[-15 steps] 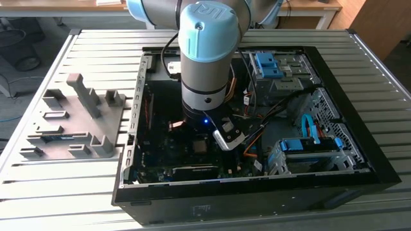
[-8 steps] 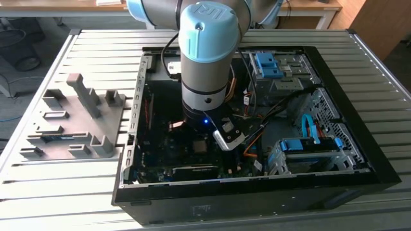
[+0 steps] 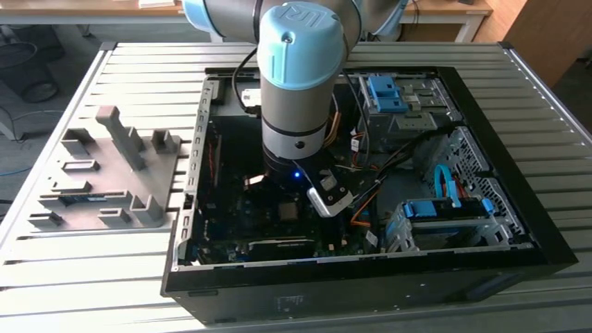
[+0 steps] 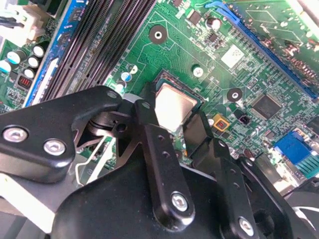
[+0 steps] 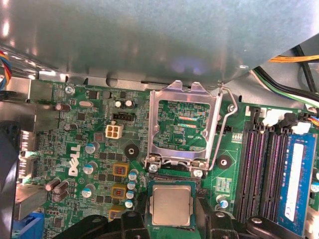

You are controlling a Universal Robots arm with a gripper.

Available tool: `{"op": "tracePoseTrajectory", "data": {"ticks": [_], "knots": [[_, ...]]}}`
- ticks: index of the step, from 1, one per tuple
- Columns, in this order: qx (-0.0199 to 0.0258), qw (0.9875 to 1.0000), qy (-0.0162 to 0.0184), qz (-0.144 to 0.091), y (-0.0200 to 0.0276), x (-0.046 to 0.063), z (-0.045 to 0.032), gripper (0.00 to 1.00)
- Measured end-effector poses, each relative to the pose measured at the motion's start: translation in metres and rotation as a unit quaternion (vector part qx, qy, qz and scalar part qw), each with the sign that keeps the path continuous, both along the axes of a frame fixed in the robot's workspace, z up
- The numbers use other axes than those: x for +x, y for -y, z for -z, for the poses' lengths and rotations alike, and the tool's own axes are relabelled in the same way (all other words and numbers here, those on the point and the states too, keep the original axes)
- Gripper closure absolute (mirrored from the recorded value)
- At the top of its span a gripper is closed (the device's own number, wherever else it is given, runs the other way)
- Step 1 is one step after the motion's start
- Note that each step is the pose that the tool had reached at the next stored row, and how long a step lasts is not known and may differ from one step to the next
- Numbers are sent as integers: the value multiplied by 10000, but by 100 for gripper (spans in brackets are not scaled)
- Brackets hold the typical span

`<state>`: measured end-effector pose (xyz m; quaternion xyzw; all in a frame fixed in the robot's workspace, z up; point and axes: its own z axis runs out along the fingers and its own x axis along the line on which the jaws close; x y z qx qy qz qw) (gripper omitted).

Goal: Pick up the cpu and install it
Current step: 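Place the cpu into insertion slot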

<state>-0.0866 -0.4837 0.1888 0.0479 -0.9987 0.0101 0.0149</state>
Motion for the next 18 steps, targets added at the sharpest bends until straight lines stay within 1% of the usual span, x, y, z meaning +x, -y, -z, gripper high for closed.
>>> {"op": "tracePoseTrajectory", "data": {"ticks": [6,10,12,14,16,18], "knots": [[-4,10000,0,0,0,0,0,53],[-4,10000,0,1,0,-1,-42,53],[-2,10000,1,1,-1,0,-46,53],[-2,10000,1,40,0,0,-47,53],[-3,9999,0,142,0,0,-48,53],[-3,9999,0,163,0,0,-47,53]]}}
